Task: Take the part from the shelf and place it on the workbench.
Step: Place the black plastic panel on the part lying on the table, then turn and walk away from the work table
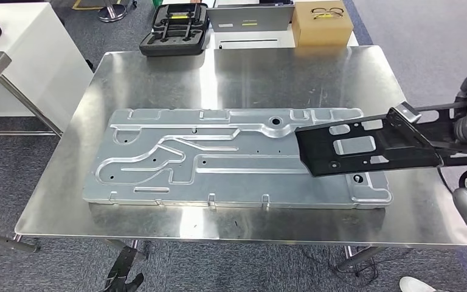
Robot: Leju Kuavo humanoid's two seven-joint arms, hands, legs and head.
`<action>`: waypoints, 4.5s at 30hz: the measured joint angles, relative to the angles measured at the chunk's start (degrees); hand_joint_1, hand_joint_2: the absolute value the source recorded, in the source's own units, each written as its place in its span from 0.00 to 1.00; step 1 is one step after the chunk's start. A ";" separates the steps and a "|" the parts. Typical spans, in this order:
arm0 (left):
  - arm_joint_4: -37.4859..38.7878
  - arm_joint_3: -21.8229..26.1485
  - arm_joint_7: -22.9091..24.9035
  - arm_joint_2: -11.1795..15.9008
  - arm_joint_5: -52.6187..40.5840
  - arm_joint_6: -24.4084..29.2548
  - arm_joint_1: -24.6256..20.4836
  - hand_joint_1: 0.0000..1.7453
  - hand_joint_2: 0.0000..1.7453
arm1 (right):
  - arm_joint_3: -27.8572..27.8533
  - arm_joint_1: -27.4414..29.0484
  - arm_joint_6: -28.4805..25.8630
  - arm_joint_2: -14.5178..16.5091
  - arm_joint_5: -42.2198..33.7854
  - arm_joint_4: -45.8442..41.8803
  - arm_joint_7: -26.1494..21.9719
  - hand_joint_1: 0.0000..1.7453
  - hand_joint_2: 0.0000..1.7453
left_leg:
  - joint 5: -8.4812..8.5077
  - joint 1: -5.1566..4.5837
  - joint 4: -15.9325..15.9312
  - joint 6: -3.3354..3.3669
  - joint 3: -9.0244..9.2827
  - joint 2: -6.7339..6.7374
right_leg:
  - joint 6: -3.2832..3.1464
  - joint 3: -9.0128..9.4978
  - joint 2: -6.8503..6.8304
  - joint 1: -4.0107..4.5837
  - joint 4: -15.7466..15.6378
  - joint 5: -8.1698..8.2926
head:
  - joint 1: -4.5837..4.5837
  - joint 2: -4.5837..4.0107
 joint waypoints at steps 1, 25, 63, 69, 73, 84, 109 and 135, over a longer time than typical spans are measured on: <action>0.00 0.00 -0.14 0.00 0.02 -0.38 0.04 0.00 1.00 | -0.51 0.59 0.32 0.00 -0.86 0.36 0.28 0.50 0.50 | 2.08 -0.10 -2.78 0.37 0.75 -0.01 | -0.02 0.32 0.03 0.09 -0.03 -0.19 | 0.01 0.00; 0.00 0.48 1.33 0.01 0.67 4.36 -0.14 0.00 0.00 | -1.70 6.08 1.80 0.15 -9.09 6.10 2.59 0.00 0.00 | 5.39 -0.92 -11.44 0.38 4.50 -0.43 | 0.71 0.49 -0.22 -0.40 0.64 -1.15 | 0.09 0.00; 0.00 0.83 -0.15 -0.05 1.74 5.66 1.66 0.00 0.00 | -4.89 7.66 11.56 5.14 -23.34 9.23 5.51 0.00 0.00 | 4.82 -0.12 -6.45 -0.15 2.40 -0.20 | 0.39 1.65 -0.29 -0.18 -0.20 -1.25 | -0.33 0.00; 0.01 0.87 0.66 -0.01 2.16 7.07 1.55 0.00 0.00 | -4.89 7.19 4.90 5.48 -21.24 7.06 5.51 0.00 0.00 | 8.02 -1.19 -16.05 1.14 6.87 -0.33 | 1.72 1.64 -0.15 -0.58 -0.94 -0.90 | -0.26 0.00; 0.01 1.02 0.86 -0.17 2.54 7.11 1.48 0.00 0.00 | -4.68 5.51 1.82 5.64 -19.84 4.94 5.51 0.00 0.00 | 9.27 -1.03 -17.94 2.13 7.42 -0.13 | 1.60 -1.53 -0.35 -0.06 7.10 -6.57 | -0.07 0.00; 0.02 1.57 1.79 -0.52 2.19 7.29 1.80 0.00 0.00 | 1.29 0.23 -4.67 6.84 -12.61 -1.65 5.29 0.00 0.00 | 9.55 -1.01 -14.12 0.70 3.88 -0.59 | 0.68 2.77 -0.36 0.24 0.25 -2.57 | -0.05 0.00; 0.02 1.55 3.14 -0.49 1.51 7.83 1.87 0.00 0.00 | 4.99 -0.19 -6.04 7.87 -11.39 -3.18 4.65 0.00 0.00 | 8.88 -0.74 -15.89 2.24 5.92 -0.04 | 2.09 1.01 -0.86 0.20 5.40 -4.95 | -0.25 0.00; 0.17 1.57 2.81 -0.46 2.78 8.21 2.62 0.00 0.00 | 1.58 5.32 -8.46 6.28 -15.30 -5.32 5.45 0.00 0.00 | 7.69 -0.64 -17.70 2.53 9.12 0.27 | 2.13 -4.34 -0.56 0.29 10.19 -6.79 | -0.15 0.00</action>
